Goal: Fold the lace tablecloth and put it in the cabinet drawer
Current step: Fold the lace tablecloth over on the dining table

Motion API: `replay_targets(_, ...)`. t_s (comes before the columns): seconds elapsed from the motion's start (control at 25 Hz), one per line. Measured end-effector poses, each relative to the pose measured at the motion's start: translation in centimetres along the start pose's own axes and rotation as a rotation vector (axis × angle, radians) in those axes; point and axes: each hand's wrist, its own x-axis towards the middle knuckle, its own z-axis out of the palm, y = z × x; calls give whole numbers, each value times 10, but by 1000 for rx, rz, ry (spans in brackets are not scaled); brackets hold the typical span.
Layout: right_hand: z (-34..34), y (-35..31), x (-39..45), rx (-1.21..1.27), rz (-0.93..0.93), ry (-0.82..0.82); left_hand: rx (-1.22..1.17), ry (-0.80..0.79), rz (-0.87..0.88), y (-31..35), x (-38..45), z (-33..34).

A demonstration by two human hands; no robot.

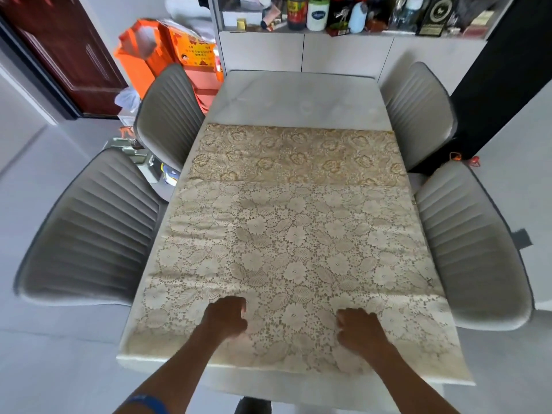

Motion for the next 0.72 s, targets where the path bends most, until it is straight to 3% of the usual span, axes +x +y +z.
replay_targets(0.2,-79,-24,93,104,30,154,-52,170,47,-5,102,-96)
replay_targets(0.32,-118,-31,149,170,41,237,-80,188,93,-1,165,-140)
replay_targets(0.72,-192,45,292,99,148,349,260,220,233,43,311,-177)
